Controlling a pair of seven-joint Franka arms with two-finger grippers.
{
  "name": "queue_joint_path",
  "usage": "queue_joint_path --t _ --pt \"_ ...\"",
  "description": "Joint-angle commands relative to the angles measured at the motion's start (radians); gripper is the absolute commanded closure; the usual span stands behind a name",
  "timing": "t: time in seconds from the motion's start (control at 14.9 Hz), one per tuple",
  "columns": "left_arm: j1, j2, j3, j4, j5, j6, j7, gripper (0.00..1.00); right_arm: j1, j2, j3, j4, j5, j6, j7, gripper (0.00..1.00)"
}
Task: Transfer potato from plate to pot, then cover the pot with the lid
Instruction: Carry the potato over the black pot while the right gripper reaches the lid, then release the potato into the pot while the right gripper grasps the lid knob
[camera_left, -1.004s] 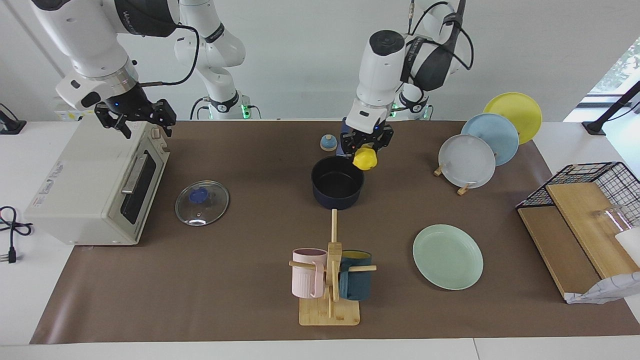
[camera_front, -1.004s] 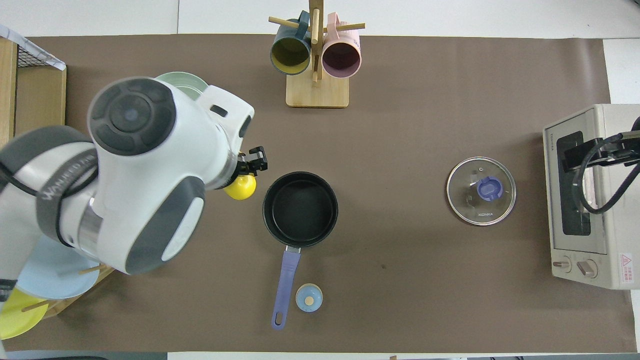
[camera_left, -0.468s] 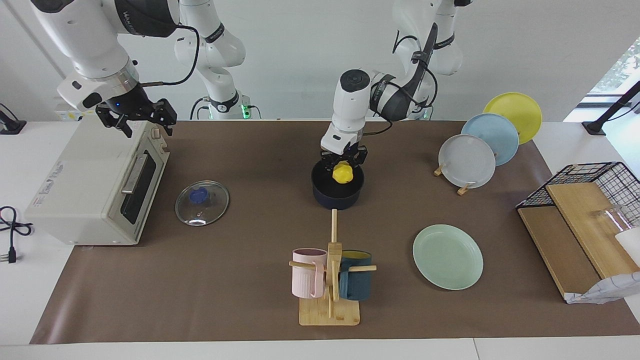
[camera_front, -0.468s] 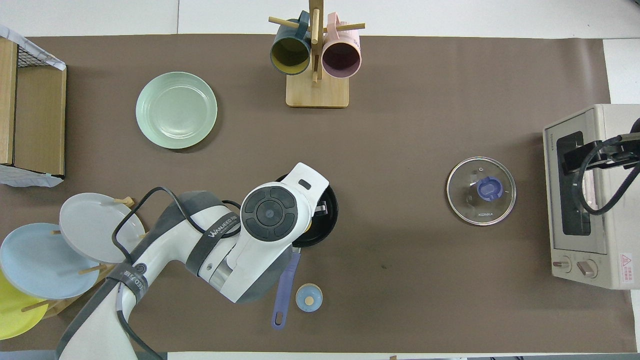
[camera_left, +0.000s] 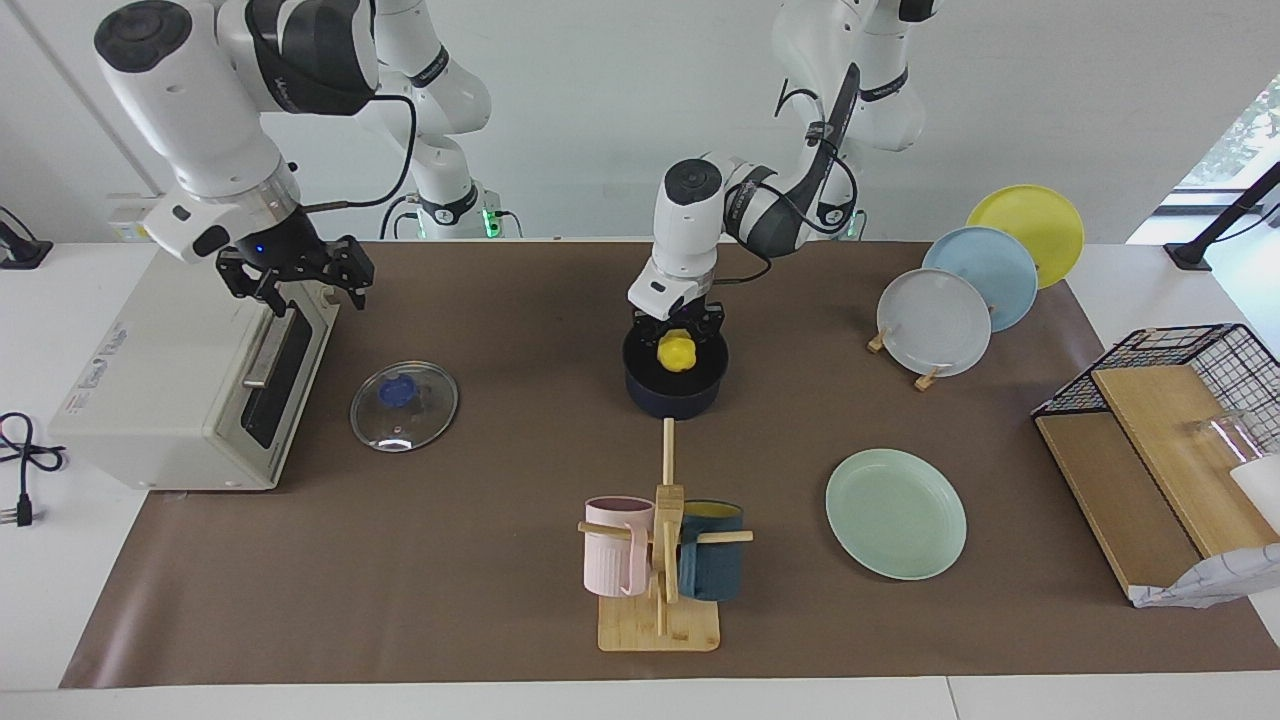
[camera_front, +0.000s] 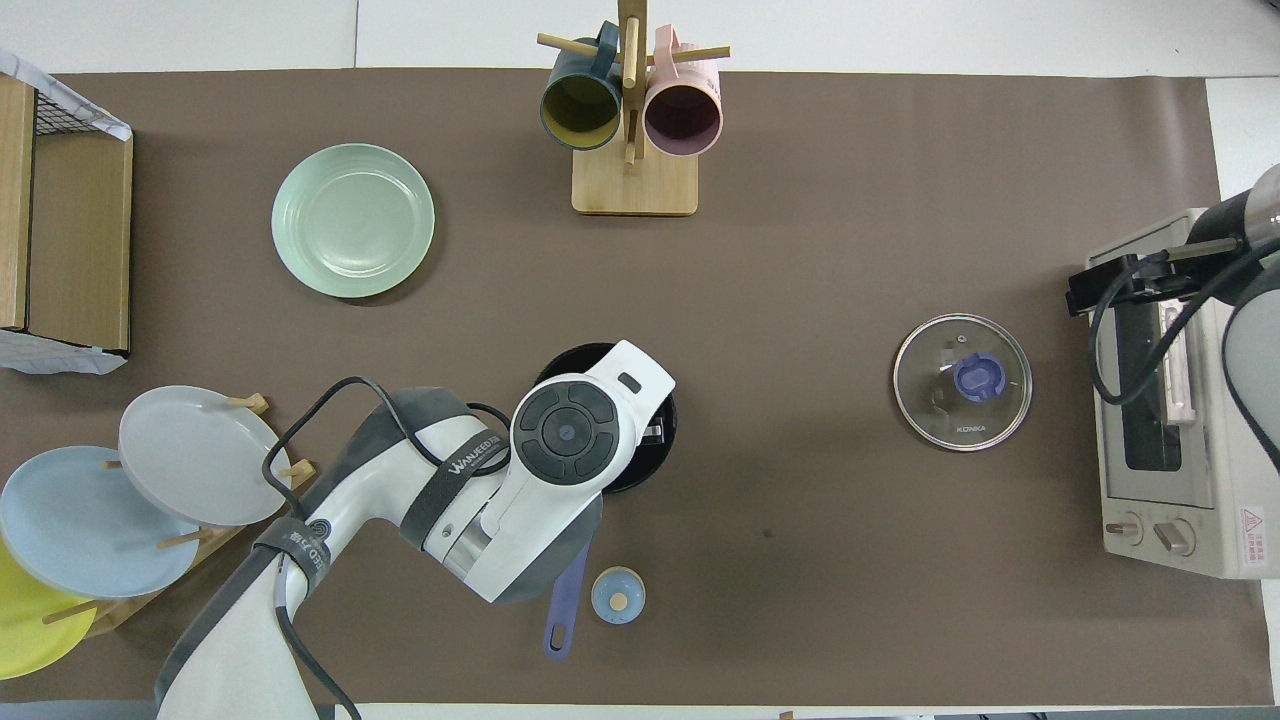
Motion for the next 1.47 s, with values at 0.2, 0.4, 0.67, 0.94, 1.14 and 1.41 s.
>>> queue_joint_path --t 0.2,0.4,0.67,0.94,1.14,1.41 --pt "-0.028 0.030 0.018 -0.030 0.023 0.078 0.023 1.00 0.025 0.043 0.007 -0.192 0.023 0.282 -0.027 0.00" --pt "-0.028 0.032 0.018 -0.033 0.026 0.078 0.048 1.00 0.028 0.050 0.006 -0.281 0.025 0.388 -0.065 0.00" --pt "-0.025 0.030 0.018 -0.037 0.025 0.076 0.101 0.77 0.022 0.018 0.006 -0.437 0.025 0.522 -0.134 0.00" --pt "-0.019 0.030 0.018 -0.033 0.025 0.072 0.102 0.02 0.024 -0.009 0.006 -0.542 0.025 0.617 -0.136 0.00" --pt "-0.015 0.026 0.018 -0.028 0.026 0.064 0.105 0.01 0.022 -0.005 0.006 -0.547 0.025 0.628 -0.130 0.00" --pt "0.013 -0.002 0.018 -0.011 0.026 0.021 0.121 0.01 0.018 -0.003 0.004 -0.547 0.025 0.628 -0.131 0.00"
